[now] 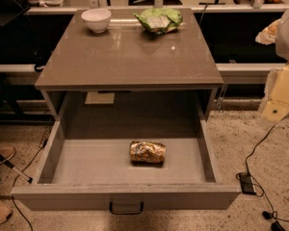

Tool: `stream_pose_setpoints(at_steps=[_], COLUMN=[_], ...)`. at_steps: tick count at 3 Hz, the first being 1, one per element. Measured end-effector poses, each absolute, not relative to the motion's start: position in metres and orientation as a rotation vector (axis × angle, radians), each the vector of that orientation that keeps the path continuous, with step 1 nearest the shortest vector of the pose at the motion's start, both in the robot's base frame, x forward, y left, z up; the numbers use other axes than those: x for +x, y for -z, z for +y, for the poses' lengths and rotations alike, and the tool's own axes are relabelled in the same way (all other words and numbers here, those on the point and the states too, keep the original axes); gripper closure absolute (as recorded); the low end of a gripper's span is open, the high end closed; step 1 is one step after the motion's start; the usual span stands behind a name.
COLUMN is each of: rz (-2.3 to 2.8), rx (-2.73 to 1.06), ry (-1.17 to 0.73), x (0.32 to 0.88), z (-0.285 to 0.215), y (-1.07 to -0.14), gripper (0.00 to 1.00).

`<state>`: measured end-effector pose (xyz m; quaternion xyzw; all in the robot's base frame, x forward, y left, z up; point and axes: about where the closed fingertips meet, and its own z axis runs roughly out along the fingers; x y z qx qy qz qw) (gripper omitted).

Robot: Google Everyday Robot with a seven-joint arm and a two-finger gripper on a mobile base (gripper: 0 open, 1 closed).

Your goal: Pick orange can from top drawer and place on counter

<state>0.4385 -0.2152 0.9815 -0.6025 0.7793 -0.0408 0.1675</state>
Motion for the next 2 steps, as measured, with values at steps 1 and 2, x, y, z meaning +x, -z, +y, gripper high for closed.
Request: stream_pose_setpoints(at_steps=[1,2], rz=[2.217,2.203], rx=[-1.714,-1.709], ry=[0.116,0.007], x=[0.438,0.442], z=[-0.215,-0.206], y=[-0.981,-0.962], gripper=[0.0,0.0])
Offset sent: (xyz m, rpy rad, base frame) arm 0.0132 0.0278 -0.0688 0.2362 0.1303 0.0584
